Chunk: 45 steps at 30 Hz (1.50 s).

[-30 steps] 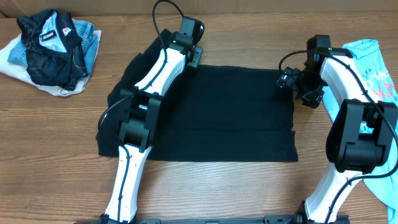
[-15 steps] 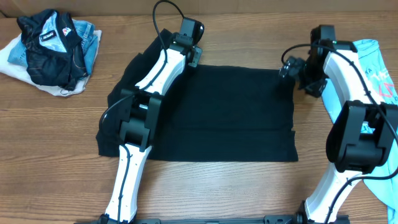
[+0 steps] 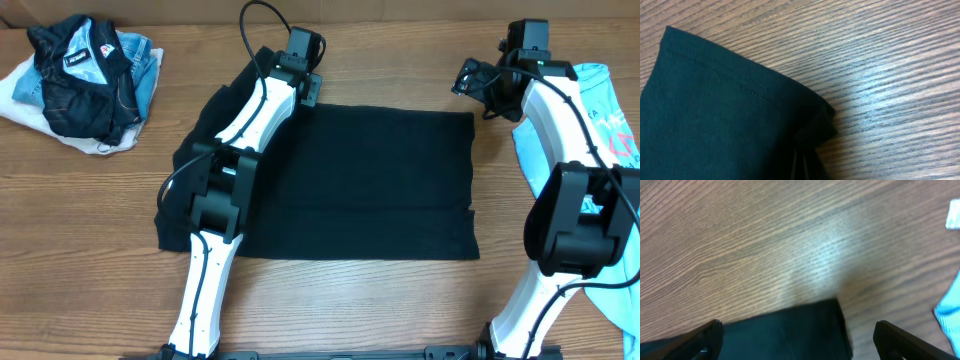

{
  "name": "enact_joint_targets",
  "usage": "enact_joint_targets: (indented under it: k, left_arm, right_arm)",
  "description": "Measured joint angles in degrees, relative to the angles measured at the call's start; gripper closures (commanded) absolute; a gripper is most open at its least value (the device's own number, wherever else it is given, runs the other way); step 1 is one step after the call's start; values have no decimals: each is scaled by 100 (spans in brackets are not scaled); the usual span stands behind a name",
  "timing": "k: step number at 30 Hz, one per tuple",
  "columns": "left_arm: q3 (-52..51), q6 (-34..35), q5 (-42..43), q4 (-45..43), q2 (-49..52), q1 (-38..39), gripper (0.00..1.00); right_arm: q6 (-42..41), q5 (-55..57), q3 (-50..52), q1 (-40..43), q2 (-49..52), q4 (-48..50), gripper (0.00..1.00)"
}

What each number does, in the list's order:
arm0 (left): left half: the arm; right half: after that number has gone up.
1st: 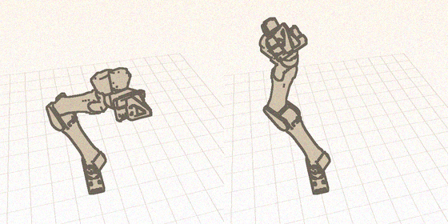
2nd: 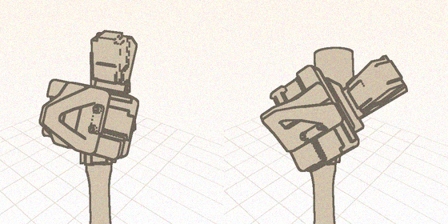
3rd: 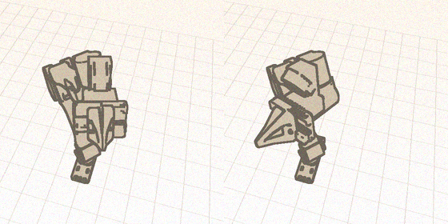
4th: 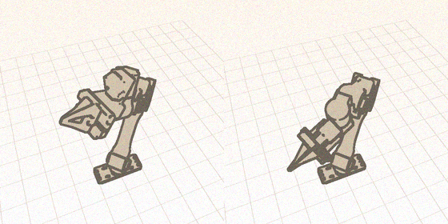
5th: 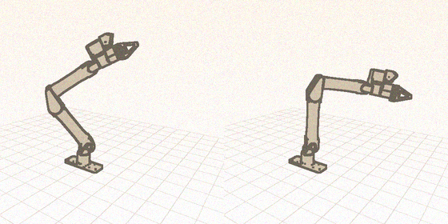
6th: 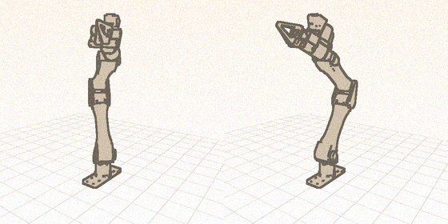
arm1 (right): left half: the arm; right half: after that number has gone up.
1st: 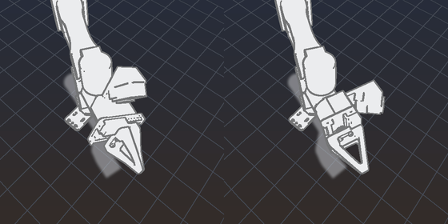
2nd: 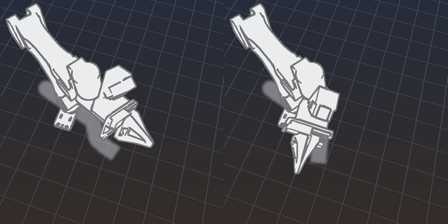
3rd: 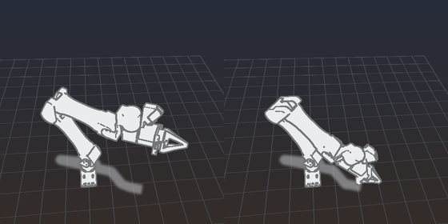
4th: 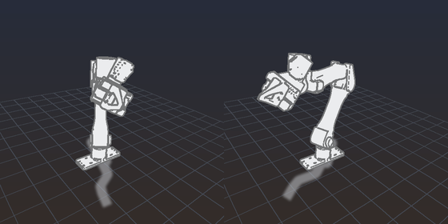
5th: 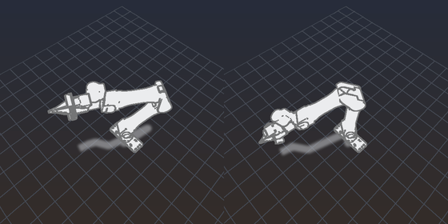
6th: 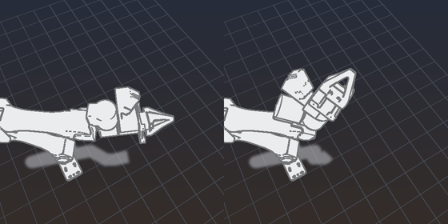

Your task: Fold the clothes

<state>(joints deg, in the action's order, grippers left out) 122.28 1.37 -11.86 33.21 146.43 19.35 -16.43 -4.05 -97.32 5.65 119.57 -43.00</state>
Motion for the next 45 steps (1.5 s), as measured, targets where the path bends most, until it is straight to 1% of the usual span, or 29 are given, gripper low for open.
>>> enact_joint_targets:
  k: [10,14,21,22,23,24,26,29,32,37,40,41,42,43,44,45]
  left_arm:
    - [20,44,0,83,0,0,95]
    - [28,118,0,116,0,0,93]
    - [37,168,-2,170,0,-7,91]
    - [39,168,0,173,0,-11,89]
    - [39,168,2,175,0,-11,85]
    - [42,162,0,181,0,-13,82]
    - [46,170,-26,195,0,-26,81]
    - [63,170,-20,229,0,-28,96]
    - [70,188,-28,269,0,-26,96]
    - [72,188,-24,275,0,-26,96]
    - [72,188,-24,275,0,-26,96]
    - [72,188,-24,275,0,-26,96]
    - [72,188,-24,275,0,-26,96]
    - [72,188,-24,278,0,-26,96]
    - [74,188,-24,278,0,-26,96]
    - [74,188,-24,280,0,-26,96]
  right_arm:
    - [133,2,-9,4,496,229,5]
    - [162,4,-9,4,623,304,9]
    - [238,4,-9,4,859,310,12]
    - [251,0,-9,4,885,302,14]
    - [260,2,-9,4,905,297,16]
    - [258,4,-9,4,920,289,17]
    - [271,17,-9,4,933,267,18]
    - [282,48,-9,4,933,254,22]
    - [299,63,-9,4,933,243,28]
    - [291,72,-9,4,933,192,36]
    - [293,76,-9,4,933,179,38]
    - [289,81,-9,4,933,177,41]
    - [295,92,-9,4,933,173,51]
    - [295,96,-9,4,933,166,86]
    - [256,107,-9,4,933,164,91]
    - [286,107,-9,4,933,151,89]
